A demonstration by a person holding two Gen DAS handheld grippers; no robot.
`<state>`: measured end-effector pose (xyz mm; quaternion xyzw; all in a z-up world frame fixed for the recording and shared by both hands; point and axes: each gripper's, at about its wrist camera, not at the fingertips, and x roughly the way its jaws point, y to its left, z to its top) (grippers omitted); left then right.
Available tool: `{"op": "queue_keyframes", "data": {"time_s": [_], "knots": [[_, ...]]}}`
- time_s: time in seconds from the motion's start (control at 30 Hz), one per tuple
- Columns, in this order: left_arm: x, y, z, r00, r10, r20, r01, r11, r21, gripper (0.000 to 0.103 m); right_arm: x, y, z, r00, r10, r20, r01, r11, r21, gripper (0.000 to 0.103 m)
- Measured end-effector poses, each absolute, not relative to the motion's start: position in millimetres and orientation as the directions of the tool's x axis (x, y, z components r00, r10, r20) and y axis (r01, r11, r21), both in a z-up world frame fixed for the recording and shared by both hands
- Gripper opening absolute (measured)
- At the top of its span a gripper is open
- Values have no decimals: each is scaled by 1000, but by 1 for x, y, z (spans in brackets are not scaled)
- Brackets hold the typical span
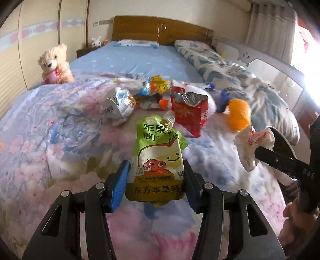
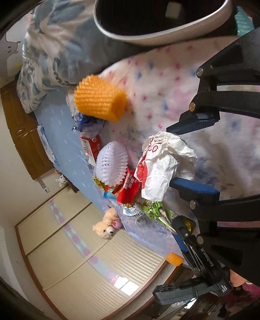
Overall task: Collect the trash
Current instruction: 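Grasp the white tissue with the right tool while the left tool grasps the green juice pouch, then move both items over the bin and release them inside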
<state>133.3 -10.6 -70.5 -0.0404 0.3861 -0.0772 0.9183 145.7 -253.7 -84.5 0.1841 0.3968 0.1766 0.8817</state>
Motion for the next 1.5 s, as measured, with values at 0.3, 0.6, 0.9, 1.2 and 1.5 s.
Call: {"op": "queue_keyframes", "data": {"time_s": [0.3, 0.6, 0.9, 1.2, 1.5], "knots": [[106, -45, -53, 684, -289, -670, 234, 957, -173, 51, 108, -291, -74, 672, 392, -628, -105, 890, 443, 43], [102, -101, -49, 643, -376, -667, 366, 916, -162, 51, 83, -337, -65, 715, 313, -624, -20, 903, 430, 42], [106, -153, -46, 602, -437, -668, 456, 875, -162, 51, 66, -386, -60, 748, 216, -628, 79, 910, 407, 42], [113, -206, -42, 563, -486, -668, 545, 827, -142, 51, 62, -427, -63, 749, 147, -646, 159, 907, 391, 42], [127, -247, -41, 546, -498, -674, 588, 800, -115, 51, 70, -453, -64, 738, 104, -666, 202, 908, 366, 42]]}}
